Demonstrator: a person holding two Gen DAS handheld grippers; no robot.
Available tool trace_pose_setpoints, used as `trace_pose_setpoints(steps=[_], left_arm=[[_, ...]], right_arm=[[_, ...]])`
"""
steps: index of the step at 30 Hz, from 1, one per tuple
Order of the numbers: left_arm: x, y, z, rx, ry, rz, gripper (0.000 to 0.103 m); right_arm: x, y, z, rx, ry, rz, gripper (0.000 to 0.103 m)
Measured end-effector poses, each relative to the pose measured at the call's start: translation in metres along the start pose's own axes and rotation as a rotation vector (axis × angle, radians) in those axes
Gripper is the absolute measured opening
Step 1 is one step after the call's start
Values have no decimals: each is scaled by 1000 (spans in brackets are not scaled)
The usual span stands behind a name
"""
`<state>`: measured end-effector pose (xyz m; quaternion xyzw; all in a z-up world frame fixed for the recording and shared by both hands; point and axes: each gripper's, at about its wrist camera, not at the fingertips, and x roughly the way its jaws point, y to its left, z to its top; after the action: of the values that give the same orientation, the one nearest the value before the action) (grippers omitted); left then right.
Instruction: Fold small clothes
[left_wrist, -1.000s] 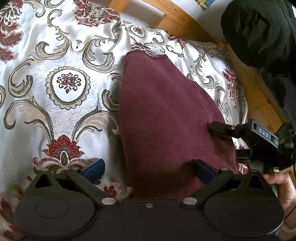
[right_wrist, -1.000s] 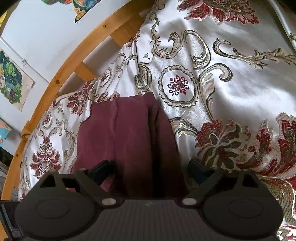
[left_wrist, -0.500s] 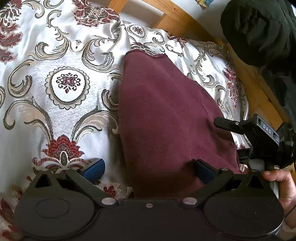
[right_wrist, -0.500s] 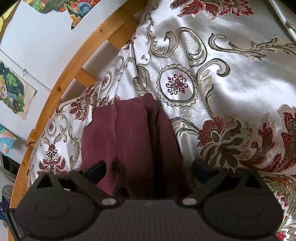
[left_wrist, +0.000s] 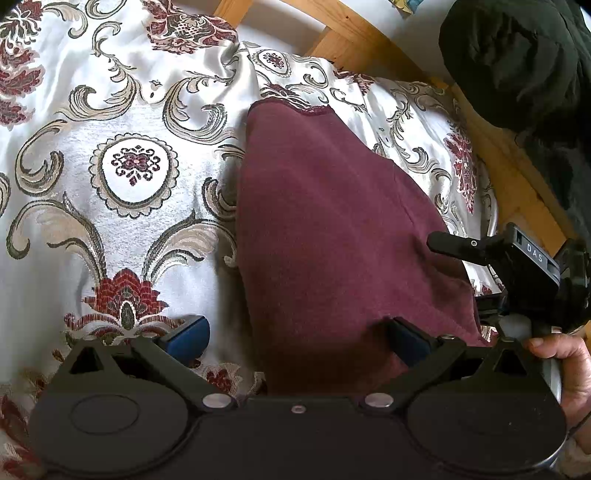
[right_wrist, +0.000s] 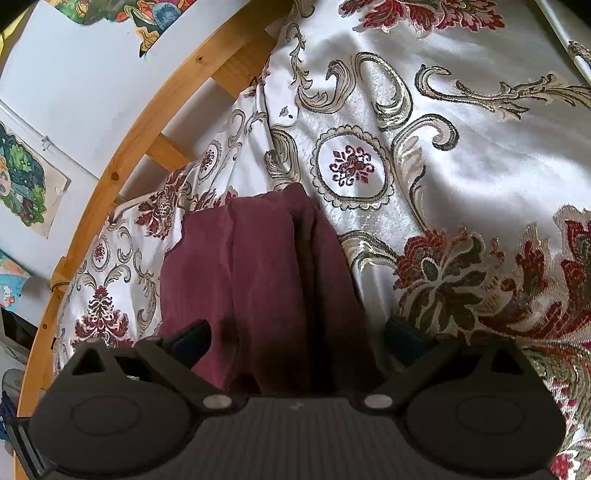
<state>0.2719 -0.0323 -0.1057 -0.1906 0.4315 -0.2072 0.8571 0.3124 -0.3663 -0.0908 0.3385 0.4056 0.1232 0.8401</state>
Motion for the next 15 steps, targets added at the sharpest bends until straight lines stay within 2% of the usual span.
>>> trace_pose_setpoints(steps=[9, 13, 15], left_arm=[[-2, -1, 1, -9, -3, 4, 102], [-14, -1, 2, -26, -90, -45, 102], [-14, -2, 2, -11, -80, -46, 102]], right_arm=[[2, 2, 1, 12, 2, -15, 102], [2, 5, 0, -4, 9, -30, 102], [1, 5, -2, -2, 12, -30, 102]])
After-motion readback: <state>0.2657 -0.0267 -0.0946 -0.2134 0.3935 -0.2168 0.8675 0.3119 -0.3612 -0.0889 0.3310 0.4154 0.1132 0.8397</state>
